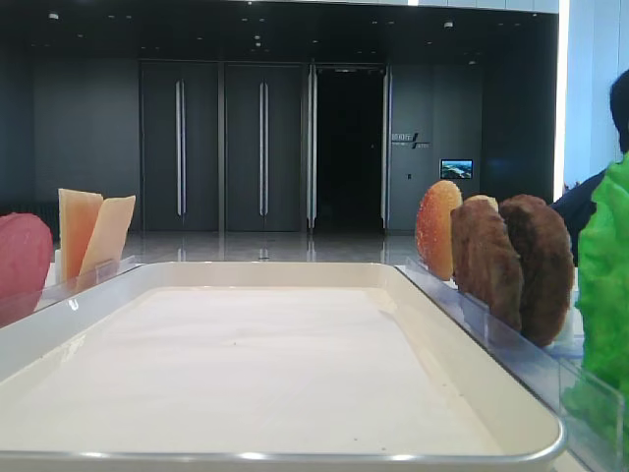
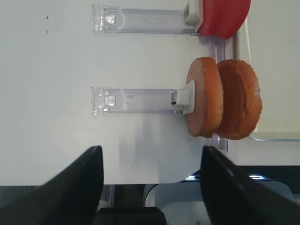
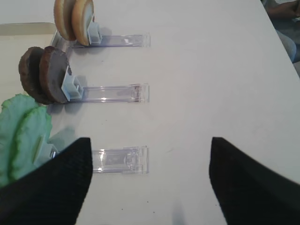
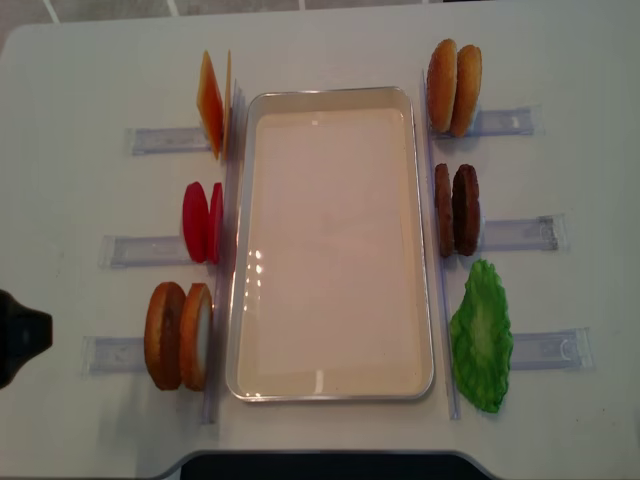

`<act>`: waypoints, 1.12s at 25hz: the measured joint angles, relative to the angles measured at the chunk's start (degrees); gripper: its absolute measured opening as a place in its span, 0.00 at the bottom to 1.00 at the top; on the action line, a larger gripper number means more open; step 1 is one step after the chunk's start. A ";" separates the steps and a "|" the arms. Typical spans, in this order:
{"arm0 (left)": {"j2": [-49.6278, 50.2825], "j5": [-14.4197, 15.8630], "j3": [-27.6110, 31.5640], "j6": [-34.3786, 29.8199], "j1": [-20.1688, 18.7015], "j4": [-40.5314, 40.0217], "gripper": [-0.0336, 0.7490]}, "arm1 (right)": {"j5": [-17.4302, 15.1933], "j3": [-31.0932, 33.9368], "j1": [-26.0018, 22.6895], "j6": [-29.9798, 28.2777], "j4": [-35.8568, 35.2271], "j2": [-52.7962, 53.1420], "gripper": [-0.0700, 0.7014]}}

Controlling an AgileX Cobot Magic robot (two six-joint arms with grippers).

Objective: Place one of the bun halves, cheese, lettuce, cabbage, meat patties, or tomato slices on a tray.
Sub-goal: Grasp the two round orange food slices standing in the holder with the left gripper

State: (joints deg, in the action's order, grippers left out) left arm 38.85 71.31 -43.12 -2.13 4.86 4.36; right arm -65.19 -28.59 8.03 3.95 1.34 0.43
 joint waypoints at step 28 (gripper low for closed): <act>29.98 -0.45 -13.92 3.44 -0.15 -5.96 0.67 | 0.00 0.00 0.00 0.00 0.00 0.00 0.77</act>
State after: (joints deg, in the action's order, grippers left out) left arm 68.83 70.87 -57.03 1.31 4.71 -1.59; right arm -65.19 -28.59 8.03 3.95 1.34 0.43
